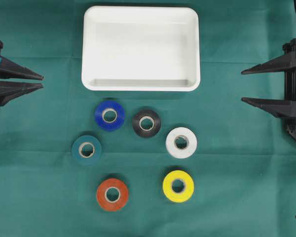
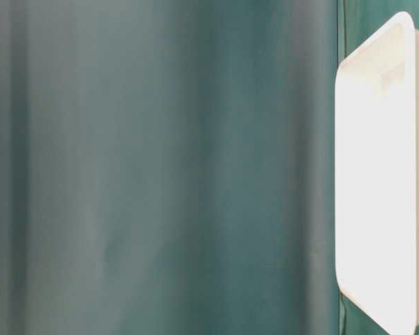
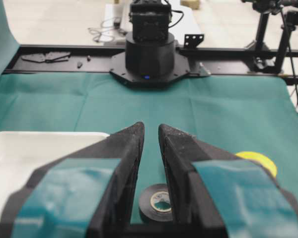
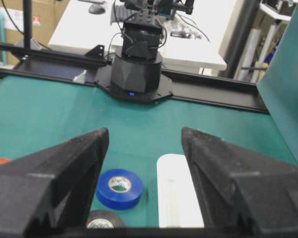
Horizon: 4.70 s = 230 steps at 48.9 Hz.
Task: Put the tape into the white case with the right arm.
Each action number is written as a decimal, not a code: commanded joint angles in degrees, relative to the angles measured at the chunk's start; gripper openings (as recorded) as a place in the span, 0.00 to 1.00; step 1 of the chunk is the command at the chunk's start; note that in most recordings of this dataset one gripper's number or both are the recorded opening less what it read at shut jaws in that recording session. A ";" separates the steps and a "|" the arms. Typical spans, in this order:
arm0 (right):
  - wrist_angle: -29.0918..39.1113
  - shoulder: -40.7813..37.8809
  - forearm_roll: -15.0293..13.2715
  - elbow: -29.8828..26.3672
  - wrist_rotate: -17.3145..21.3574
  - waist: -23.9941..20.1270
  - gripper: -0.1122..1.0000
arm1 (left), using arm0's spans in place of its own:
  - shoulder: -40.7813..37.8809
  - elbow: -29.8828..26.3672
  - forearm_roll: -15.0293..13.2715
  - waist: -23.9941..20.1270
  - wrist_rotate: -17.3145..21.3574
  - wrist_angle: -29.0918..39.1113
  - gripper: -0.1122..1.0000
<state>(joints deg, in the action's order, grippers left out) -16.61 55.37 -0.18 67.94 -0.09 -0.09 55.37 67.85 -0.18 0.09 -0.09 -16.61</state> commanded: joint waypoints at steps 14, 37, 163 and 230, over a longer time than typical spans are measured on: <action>0.97 -0.44 0.09 2.11 2.99 -0.35 0.02 | 1.05 1.76 -1.14 -0.18 0.44 0.09 0.10; 5.01 1.14 -2.20 6.15 6.86 -0.44 0.02 | 7.91 9.67 -1.14 -0.18 -0.09 3.69 0.10; -1.32 -58.18 -5.54 -31.99 6.33 -12.22 0.70 | 12.66 13.62 -1.14 -0.18 -0.26 12.83 0.10; 26.28 -75.15 -5.54 -58.10 7.03 -15.64 0.71 | 19.95 17.49 -1.14 -0.18 -0.26 13.27 0.10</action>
<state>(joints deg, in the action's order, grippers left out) 6.68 -20.65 -5.71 12.48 6.86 -15.12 75.67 86.04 -1.23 0.00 -0.35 -3.08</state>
